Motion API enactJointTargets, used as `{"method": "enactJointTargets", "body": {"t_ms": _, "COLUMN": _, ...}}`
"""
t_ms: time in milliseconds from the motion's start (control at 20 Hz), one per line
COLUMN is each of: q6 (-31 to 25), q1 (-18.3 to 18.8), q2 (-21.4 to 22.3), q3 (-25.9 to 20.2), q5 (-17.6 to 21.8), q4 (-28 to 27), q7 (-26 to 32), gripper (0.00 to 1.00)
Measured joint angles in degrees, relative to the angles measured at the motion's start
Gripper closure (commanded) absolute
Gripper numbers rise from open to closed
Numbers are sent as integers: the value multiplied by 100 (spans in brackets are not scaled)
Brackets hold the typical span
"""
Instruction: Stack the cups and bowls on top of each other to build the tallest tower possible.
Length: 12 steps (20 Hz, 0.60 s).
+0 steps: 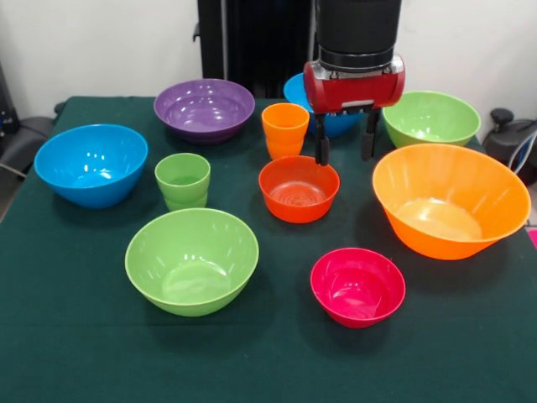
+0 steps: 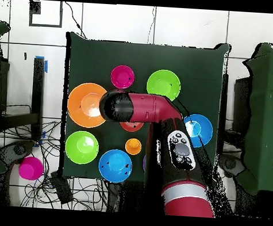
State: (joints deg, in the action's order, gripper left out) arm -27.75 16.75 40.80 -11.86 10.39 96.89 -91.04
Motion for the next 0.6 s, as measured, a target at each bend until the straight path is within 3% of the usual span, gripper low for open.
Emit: {"method": "enactJointTargets", "body": {"t_ms": 600, "q6": -1, "q1": 27, "q2": -1, "q3": 1, "q5": 0, "q4": -67, "q7": 0, "gripper": 0}}
